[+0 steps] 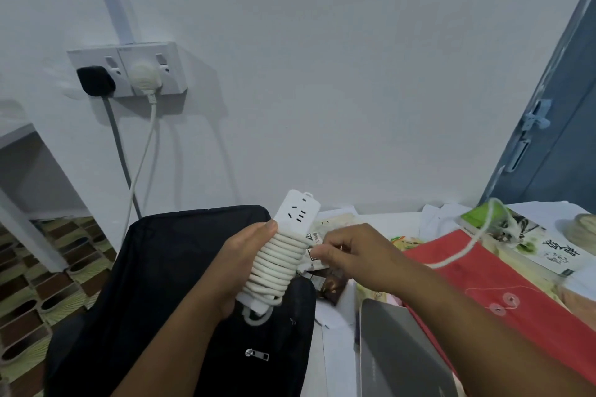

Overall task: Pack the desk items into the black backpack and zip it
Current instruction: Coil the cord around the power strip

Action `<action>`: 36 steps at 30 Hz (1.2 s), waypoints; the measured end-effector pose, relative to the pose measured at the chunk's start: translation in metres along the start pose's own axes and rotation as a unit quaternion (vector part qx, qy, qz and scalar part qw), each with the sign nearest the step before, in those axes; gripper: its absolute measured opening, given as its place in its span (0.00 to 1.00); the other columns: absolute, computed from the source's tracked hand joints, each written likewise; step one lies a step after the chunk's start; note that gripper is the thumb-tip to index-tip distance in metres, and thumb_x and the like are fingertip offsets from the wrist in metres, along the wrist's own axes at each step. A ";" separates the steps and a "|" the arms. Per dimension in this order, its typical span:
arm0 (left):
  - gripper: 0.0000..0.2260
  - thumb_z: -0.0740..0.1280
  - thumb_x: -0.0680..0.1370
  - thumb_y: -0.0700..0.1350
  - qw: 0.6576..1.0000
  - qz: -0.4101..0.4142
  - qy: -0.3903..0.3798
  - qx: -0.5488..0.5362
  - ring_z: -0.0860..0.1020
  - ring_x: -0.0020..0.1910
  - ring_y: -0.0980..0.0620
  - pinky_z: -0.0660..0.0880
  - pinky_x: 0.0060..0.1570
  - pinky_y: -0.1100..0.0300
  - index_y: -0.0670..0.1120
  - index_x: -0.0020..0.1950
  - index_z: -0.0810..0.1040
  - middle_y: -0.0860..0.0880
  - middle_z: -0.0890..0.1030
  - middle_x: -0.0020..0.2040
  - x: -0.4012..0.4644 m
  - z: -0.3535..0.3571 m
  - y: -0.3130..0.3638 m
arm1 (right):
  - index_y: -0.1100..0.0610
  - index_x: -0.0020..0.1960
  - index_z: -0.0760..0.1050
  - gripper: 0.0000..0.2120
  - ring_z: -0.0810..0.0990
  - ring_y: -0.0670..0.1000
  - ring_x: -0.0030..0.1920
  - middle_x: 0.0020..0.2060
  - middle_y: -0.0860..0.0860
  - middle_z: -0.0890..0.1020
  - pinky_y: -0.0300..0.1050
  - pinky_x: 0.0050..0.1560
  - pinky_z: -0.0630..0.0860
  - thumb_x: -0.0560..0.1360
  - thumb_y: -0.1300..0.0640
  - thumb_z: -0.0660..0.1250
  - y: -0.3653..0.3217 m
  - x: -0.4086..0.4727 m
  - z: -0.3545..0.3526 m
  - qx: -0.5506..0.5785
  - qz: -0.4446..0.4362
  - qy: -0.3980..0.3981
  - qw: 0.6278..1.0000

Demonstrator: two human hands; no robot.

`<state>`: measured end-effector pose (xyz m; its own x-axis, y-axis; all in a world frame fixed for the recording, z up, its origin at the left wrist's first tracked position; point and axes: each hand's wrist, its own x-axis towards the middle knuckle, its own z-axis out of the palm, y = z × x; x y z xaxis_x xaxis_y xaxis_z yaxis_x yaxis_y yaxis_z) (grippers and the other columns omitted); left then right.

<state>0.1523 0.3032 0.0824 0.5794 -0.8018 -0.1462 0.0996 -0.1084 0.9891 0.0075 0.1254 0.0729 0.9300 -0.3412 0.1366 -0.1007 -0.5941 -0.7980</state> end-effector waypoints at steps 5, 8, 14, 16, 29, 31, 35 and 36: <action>0.20 0.66 0.79 0.57 0.997 0.047 -0.053 0.016 0.82 0.38 0.46 0.80 0.37 0.51 0.39 0.53 0.79 0.42 0.82 0.43 -0.001 -0.007 0.008 | 0.64 0.33 0.75 0.34 0.72 0.46 0.24 0.21 0.49 0.74 0.37 0.32 0.69 0.69 0.30 0.65 0.001 -0.003 -0.010 0.001 0.099 -0.098 0.990; 0.18 0.65 0.77 0.56 0.989 0.074 -0.116 0.057 0.82 0.42 0.48 0.79 0.41 0.56 0.42 0.53 0.82 0.43 0.83 0.45 0.000 -0.011 0.011 | 0.66 0.31 0.70 0.37 0.64 0.48 0.26 0.22 0.52 0.67 0.42 0.32 0.61 0.61 0.31 0.76 -0.003 0.009 -0.020 -0.011 0.096 -0.106 0.990; 0.19 0.69 0.75 0.59 0.925 0.078 -0.243 0.281 0.83 0.55 0.49 0.79 0.54 0.52 0.47 0.57 0.85 0.48 0.85 0.55 0.005 -0.011 0.037 | 0.55 0.31 0.79 0.10 0.66 0.44 0.28 0.24 0.45 0.73 0.42 0.32 0.66 0.65 0.68 0.69 -0.034 0.034 -0.044 -0.157 0.039 -0.173 0.972; 0.16 0.70 0.75 0.62 0.894 0.063 -0.267 0.354 0.83 0.53 0.51 0.79 0.57 0.49 0.54 0.55 0.85 0.51 0.85 0.53 0.007 -0.008 0.048 | 0.57 0.38 0.79 0.07 0.68 0.44 0.27 0.26 0.46 0.75 0.37 0.29 0.67 0.67 0.68 0.72 -0.046 0.040 -0.047 -0.177 0.036 -0.184 0.966; 0.27 0.62 0.76 0.70 0.820 -0.015 -0.240 0.519 0.77 0.54 0.60 0.72 0.55 0.62 0.63 0.73 0.66 0.59 0.78 0.54 0.012 0.018 0.041 | 0.46 0.53 0.63 0.20 0.80 0.53 0.41 0.44 0.49 0.82 0.51 0.40 0.78 0.73 0.64 0.70 -0.098 0.032 -0.041 -0.294 0.001 -0.180 0.939; 0.23 0.61 0.78 0.68 0.847 -0.011 -0.226 0.482 0.79 0.52 0.61 0.73 0.52 0.64 0.64 0.72 0.66 0.57 0.81 0.53 0.015 0.017 0.033 | 0.44 0.54 0.63 0.20 0.81 0.55 0.44 0.47 0.51 0.80 0.58 0.46 0.80 0.75 0.65 0.67 -0.101 0.024 -0.036 -0.310 -0.005 -0.171 0.935; 0.18 0.61 0.81 0.63 0.919 0.013 -0.133 0.370 0.83 0.50 0.59 0.79 0.52 0.59 0.63 0.70 0.70 0.54 0.84 0.53 0.018 0.003 0.015 | 0.43 0.56 0.67 0.19 0.81 0.47 0.41 0.55 0.49 0.80 0.51 0.44 0.80 0.76 0.64 0.65 -0.091 0.012 -0.030 -0.207 -0.021 -0.135 0.969; 0.14 0.61 0.82 0.60 0.940 0.027 -0.100 0.325 0.84 0.48 0.56 0.81 0.53 0.52 0.61 0.66 0.73 0.52 0.85 0.51 0.017 -0.001 0.011 | 0.43 0.56 0.68 0.18 0.79 0.41 0.36 0.56 0.47 0.81 0.44 0.40 0.78 0.77 0.65 0.65 -0.082 0.011 -0.030 -0.154 -0.029 -0.095 0.983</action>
<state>0.1640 0.2890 0.0905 0.4000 -0.9035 -0.1538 -0.4785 -0.3490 0.8057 0.0156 0.1487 0.1575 0.9837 -0.1752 0.0416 -0.1203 -0.8114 -0.5720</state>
